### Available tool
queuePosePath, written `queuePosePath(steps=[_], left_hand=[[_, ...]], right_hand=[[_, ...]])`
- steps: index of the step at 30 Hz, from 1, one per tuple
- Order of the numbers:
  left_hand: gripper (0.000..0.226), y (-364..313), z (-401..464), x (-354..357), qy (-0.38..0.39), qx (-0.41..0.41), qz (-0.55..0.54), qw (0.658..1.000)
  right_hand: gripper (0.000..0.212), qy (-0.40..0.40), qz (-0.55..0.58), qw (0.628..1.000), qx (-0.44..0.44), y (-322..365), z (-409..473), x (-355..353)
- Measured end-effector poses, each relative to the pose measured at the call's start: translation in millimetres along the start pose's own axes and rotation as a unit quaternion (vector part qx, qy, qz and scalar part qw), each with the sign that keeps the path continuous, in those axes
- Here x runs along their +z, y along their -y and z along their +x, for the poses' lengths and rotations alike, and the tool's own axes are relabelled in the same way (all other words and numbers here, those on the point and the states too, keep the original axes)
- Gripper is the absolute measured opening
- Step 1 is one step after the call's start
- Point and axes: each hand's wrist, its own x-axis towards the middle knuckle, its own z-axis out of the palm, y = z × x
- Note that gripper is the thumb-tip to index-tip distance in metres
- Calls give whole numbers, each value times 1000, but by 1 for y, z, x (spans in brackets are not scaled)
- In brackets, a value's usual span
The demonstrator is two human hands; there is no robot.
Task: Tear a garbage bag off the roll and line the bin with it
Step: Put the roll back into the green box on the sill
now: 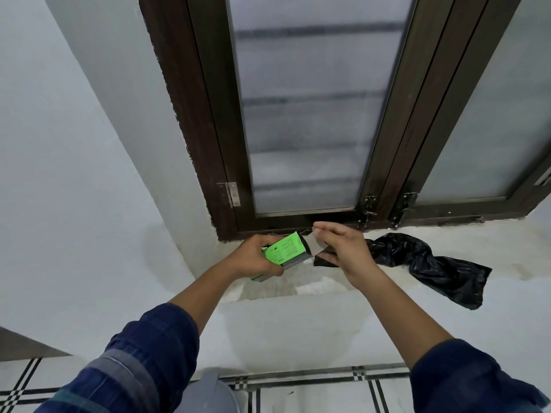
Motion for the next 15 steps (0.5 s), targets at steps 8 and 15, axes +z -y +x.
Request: queuePosePath(steps=[8,15], left_hand=[[66,-2,1,-1,-2,4,1,1000],[70,-2,3,1,-2,2,13,1000]], right_hand=[[21,-22,-140,983,-114,-16,-8,13],[16,-26,-102,988,-116,-29,-10,18]])
